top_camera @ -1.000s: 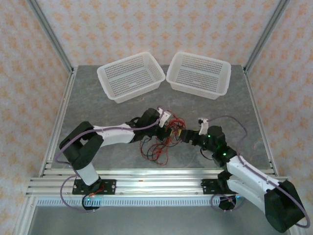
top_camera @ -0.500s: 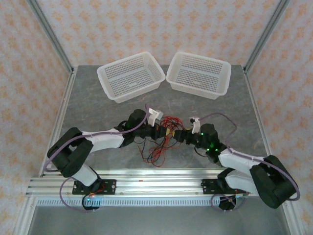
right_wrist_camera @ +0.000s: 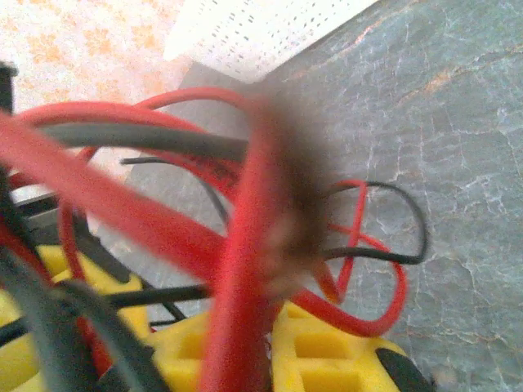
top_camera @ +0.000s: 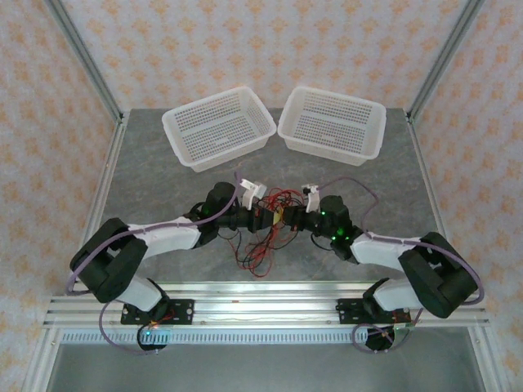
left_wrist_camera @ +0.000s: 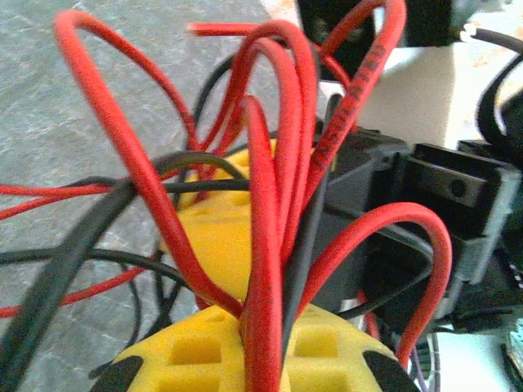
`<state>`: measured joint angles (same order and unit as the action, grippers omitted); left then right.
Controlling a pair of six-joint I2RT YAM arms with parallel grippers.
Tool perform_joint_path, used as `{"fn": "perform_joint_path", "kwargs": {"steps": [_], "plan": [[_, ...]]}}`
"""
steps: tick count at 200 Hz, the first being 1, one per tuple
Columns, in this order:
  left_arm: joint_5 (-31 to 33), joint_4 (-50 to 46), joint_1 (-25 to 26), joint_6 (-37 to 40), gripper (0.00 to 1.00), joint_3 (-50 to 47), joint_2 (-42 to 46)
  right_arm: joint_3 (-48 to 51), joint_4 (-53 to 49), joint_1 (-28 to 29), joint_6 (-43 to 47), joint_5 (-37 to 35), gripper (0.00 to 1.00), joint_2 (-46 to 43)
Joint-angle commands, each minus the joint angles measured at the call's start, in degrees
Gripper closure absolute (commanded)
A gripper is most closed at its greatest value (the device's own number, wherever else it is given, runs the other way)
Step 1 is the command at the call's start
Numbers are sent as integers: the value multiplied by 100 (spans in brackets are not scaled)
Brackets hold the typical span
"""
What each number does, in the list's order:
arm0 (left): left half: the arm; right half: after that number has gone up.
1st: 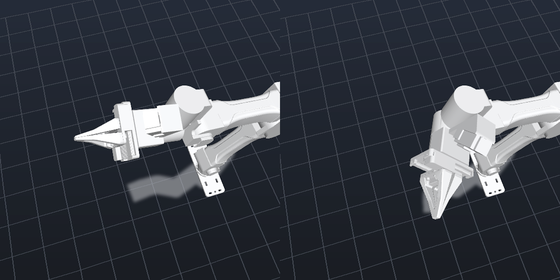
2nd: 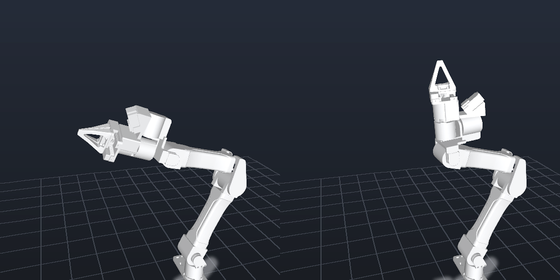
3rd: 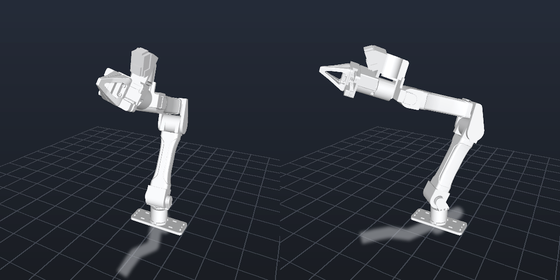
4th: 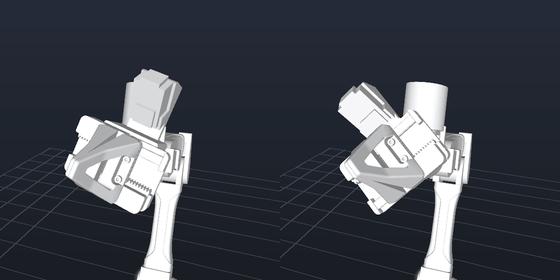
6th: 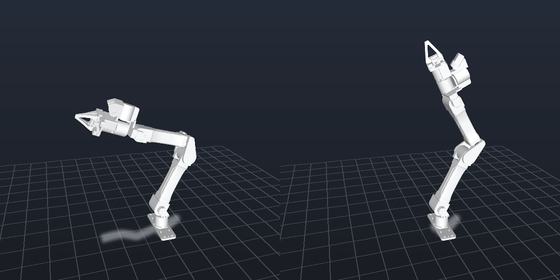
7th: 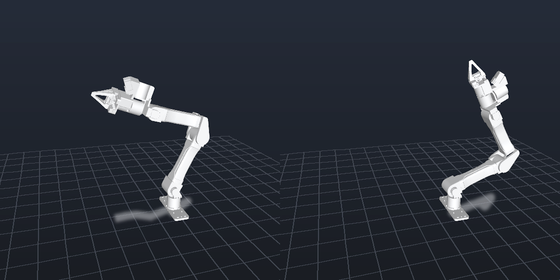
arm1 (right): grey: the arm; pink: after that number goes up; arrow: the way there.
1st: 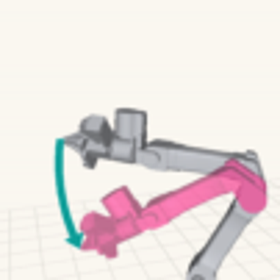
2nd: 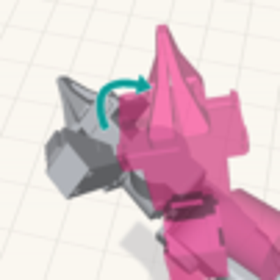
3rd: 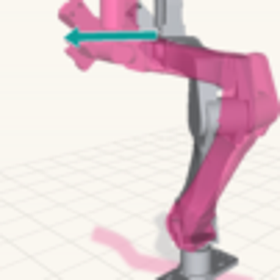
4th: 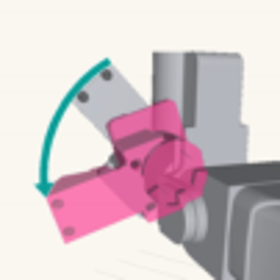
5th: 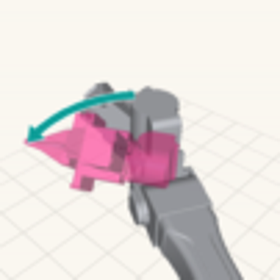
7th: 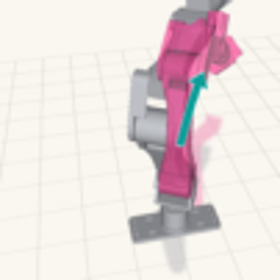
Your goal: Untangle the cables
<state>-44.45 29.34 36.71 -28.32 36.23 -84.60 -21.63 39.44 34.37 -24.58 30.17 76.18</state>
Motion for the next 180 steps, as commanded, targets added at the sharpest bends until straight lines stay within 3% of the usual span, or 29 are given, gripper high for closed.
{"fn": "perform_joint_path", "kwargs": {"steps": [1,17,34,75,106,151,180], "plan": [[-179,-122,43,278,92,81,369,-358,-461,35,268,-867,100,-459],[479,-951,29,644,71,269,573,-598,-1374,35,566,-1546,100,-780],[1228,-1799,29,986,61,561,735,-853,-2192,35,821,-2105,100,-1043],[2590,-2883,110,1313,55,973,1083,-1359,-3290,38,984,-3066,100,-1059],[3326,-3073,589,1481,54,933,1119,-1575,-3627,39,463,-3439,100,-949],[3552,-2608,1207,1536,52,882,462,-1809,-3843,35,-795,-3315,100,-929],[3269,-1902,1335,1418,36,969,-129,-1888,-4049,43,-1327,-3354,100,-895]]}}
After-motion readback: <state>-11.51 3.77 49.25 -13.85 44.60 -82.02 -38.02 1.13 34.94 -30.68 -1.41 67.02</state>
